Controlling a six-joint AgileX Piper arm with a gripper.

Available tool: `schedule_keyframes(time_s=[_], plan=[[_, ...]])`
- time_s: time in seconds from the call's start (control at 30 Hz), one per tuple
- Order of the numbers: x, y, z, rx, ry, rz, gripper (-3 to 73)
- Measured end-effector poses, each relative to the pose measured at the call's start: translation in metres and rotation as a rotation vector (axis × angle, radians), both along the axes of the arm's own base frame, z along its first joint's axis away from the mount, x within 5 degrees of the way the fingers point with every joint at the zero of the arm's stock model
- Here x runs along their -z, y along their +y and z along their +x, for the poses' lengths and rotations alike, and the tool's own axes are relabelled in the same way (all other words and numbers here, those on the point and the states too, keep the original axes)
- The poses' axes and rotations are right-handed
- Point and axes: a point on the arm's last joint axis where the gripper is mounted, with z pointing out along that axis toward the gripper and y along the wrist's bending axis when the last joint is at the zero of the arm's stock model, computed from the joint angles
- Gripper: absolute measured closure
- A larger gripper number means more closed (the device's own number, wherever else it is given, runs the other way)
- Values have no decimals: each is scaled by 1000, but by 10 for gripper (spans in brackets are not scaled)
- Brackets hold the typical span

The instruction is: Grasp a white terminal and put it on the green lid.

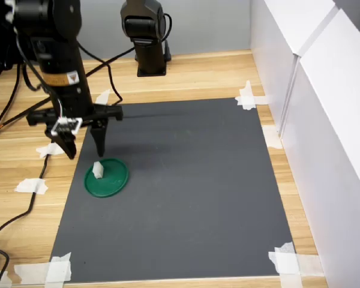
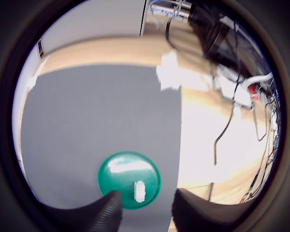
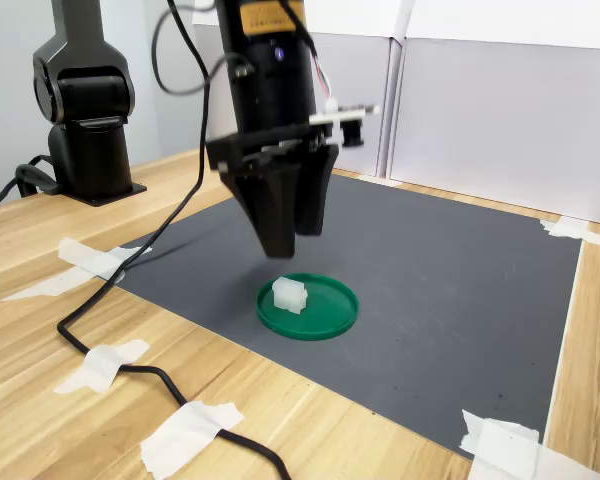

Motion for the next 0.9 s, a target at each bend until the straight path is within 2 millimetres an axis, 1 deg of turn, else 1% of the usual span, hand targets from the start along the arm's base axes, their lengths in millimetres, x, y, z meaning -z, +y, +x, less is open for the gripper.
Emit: schedule_keyframes(time_s=[0.07,0.13,0.17,0.2,0.27,0.33,0.4,0.5,0.67,0.8,0.9], plan=[[-20,3,-9,6,-108,-2,401],[-41,8,-22,24,-246,1,548],[-51,12,-29,25,-321,-2,599],[-56,18,-35,23,-381,2,644],[-67,35,-52,-8,-486,14,687],[-69,50,-72,-50,-535,29,701],[-64,62,-93,-91,-554,42,707],[-49,68,-124,-101,-554,68,710],[-14,67,-180,-48,-575,128,711],[7,67,-215,-17,-646,168,711],[22,66,-236,-11,-703,183,711]])
